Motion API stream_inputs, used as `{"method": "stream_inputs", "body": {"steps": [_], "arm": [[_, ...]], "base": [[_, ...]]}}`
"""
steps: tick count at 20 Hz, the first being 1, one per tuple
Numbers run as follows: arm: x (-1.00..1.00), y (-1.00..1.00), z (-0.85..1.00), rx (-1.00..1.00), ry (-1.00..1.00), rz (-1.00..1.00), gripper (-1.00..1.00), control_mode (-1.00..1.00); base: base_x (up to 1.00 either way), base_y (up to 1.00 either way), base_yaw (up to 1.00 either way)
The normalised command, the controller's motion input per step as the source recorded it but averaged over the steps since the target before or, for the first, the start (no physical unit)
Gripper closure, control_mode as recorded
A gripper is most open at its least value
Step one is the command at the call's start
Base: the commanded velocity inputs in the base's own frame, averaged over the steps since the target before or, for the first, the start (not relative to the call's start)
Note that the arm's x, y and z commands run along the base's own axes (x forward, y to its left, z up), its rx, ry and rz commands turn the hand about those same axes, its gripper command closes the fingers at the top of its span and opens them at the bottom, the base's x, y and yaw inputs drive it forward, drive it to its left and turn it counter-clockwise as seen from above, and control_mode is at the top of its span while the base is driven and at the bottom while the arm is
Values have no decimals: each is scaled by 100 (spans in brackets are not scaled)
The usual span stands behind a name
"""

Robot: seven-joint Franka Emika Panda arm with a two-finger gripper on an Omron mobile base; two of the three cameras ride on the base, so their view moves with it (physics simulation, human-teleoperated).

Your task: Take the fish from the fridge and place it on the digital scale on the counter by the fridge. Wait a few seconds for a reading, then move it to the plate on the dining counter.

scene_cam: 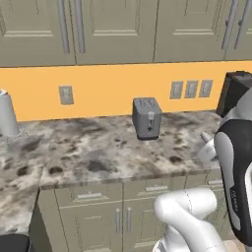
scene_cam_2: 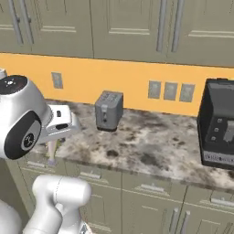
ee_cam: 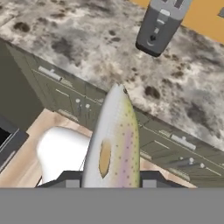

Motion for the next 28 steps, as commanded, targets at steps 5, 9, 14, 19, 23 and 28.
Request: {"method": "stream_inputs", "body": {"steps": [5,9,14,19,23,28], "arm": [[0,0,0,0,0,0,100,100],[0,0,0,0,0,0,100,100],[0,0,0,0,0,0,100,100],[0,0,0,0,0,0,100,100],[0,0,0,0,0,0,100,100],[0,0,0,0,0,0,100,100]], "base": [[0,0,-90],[-1,-3,-85],[0,-12,-86],[2,-36,-81],[6,-34,-78],[15,-22,-73]]}}
